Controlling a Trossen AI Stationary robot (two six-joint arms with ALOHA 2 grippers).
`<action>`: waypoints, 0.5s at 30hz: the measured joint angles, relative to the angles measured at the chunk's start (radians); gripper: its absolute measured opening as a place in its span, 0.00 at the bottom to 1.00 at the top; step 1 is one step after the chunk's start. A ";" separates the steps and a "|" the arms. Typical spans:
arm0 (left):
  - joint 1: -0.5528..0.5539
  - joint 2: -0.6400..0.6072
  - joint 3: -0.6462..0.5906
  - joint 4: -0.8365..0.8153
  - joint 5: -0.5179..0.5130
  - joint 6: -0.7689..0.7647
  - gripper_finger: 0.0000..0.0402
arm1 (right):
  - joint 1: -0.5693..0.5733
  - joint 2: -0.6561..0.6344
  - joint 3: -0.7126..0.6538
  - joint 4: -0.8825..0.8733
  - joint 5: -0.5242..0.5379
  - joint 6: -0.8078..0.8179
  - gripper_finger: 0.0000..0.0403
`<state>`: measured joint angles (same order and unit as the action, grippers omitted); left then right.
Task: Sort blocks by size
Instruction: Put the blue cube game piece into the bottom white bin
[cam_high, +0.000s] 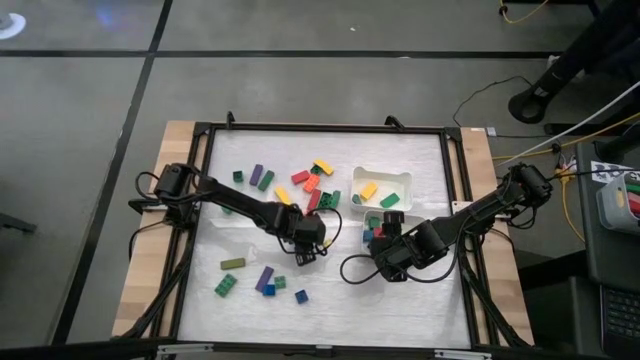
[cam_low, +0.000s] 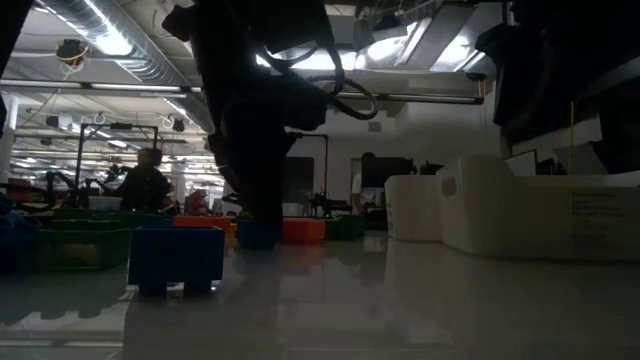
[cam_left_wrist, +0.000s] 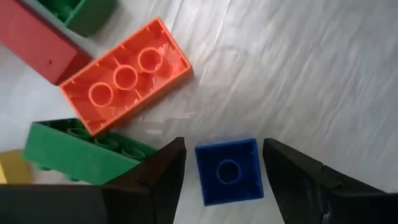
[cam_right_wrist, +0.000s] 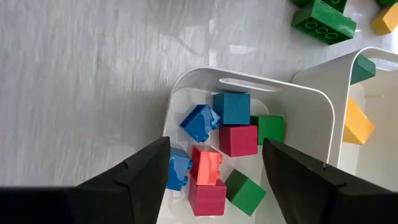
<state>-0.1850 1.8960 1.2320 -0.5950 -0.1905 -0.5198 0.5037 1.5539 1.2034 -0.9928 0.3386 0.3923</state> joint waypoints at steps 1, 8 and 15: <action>-0.003 0.003 0.000 0.000 0.001 -0.005 0.51 | 0.000 0.000 0.000 0.000 0.000 0.000 0.63; -0.007 0.004 -0.047 0.011 0.011 -0.046 0.48 | 0.000 0.000 0.000 0.000 0.000 0.000 0.63; -0.006 0.004 -0.046 0.091 0.012 -0.055 0.29 | 0.000 0.000 0.000 -0.003 0.000 0.000 0.63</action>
<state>-0.1909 1.9003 1.1861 -0.5041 -0.1788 -0.5752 0.5037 1.5536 1.2030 -0.9960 0.3386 0.3923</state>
